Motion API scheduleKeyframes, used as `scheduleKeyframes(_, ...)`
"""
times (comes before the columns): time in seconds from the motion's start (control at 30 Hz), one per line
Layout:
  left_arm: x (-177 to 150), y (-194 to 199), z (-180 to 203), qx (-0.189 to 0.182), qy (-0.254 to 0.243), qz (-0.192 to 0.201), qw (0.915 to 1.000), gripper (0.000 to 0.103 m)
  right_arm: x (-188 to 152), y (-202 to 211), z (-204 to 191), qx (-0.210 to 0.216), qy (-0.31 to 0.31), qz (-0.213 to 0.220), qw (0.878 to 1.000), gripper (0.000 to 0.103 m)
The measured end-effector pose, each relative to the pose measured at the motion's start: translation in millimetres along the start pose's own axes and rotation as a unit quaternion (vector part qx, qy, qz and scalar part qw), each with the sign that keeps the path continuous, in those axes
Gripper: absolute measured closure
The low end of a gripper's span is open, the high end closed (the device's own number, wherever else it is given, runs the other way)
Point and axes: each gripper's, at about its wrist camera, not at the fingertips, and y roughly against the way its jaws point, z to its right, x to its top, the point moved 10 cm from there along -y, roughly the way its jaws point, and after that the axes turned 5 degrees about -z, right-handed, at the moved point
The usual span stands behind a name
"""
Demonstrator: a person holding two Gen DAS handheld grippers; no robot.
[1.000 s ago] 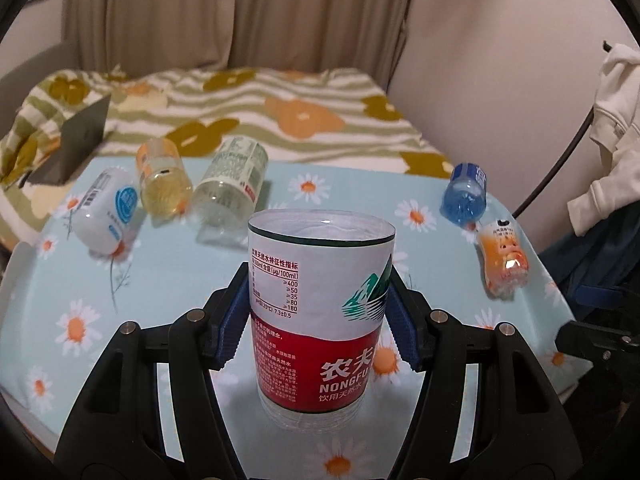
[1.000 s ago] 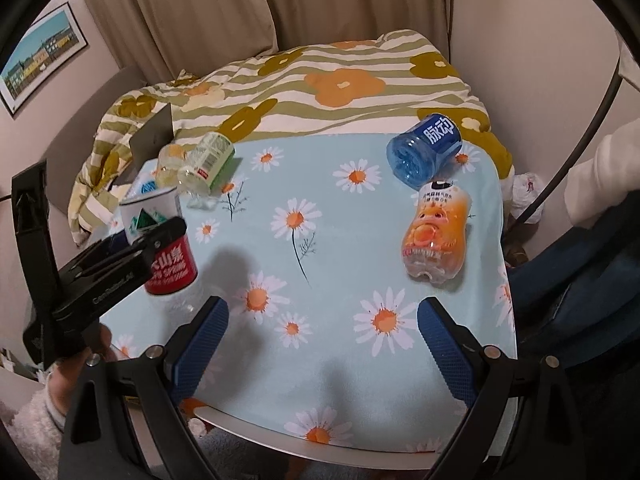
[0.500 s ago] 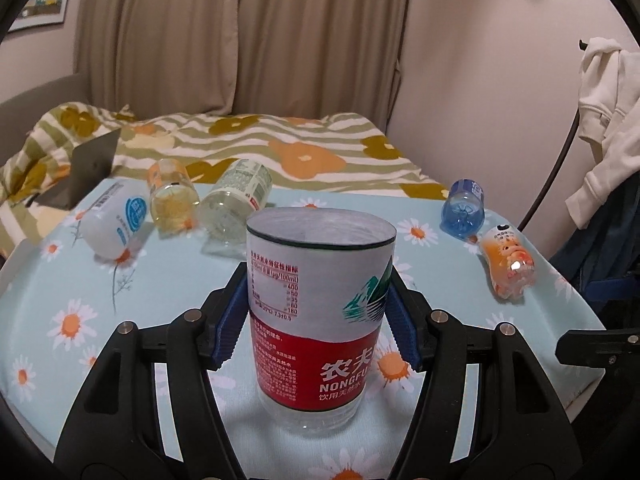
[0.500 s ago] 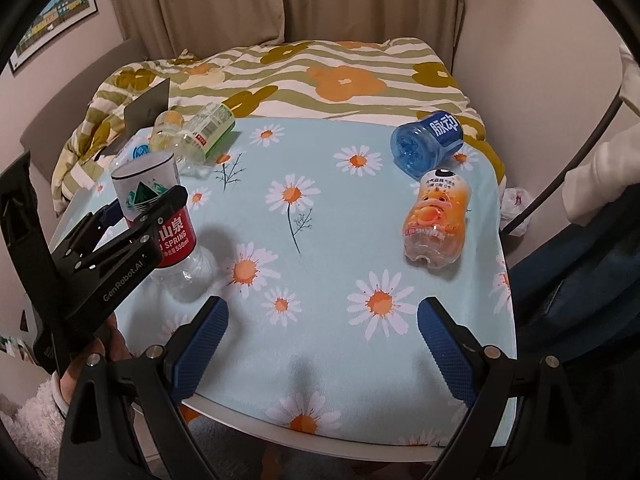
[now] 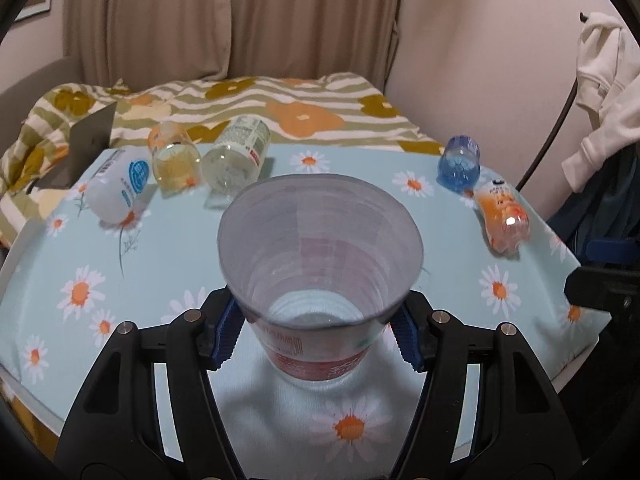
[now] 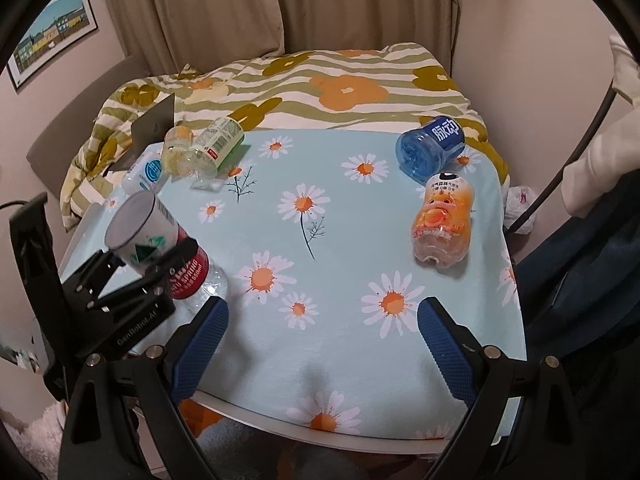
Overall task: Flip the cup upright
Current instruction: 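Rotate the held bottle upright with the left gripper and lower it to the cloth, then open the left gripper and withdraw from the upright bottle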
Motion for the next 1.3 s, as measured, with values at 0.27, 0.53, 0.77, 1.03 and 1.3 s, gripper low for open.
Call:
scheduleKeyframes(0.27, -3.3, -1.6, 11.2, 0.010, -0.032, -0.019, 0.9993, 0.030, 0.0, 5.5, -1.9, 0.004, -0.011, 0.007, 1.000, 0.008)
scheduleKeyframes(0.53, 1.8, 4.7, 6.0, 0.026, -0.033, -0.010, 0.9991, 0.000, -1.2, 8.3, -0.4, 0.004, -0.018, 0.009, 1.000, 0.008)
scheduleKeyframes(0.77, 4.4, 10.2, 2.8, 0.025, -0.029, -0.022, 0.9990, 0.000, -1.2, 10.5, -1.1, 0.002, -0.019, 0.011, 1.000, 0.008)
scheduleKeyframes(1.03, 15.7, 46.4, -1.2, 0.036, -0.043, -0.031, 0.9979, 0.000, 5.5, 30.3, -10.2, -0.008, -0.023, 0.024, 0.999, 0.008)
scheduleKeyframes(1.3, 37.0, 113.5, -30.6, 0.048, -0.031, -0.059, 0.9966, 0.000, 21.6, 68.0, -29.4, -0.024, -0.019, 0.037, 0.999, 0.008)
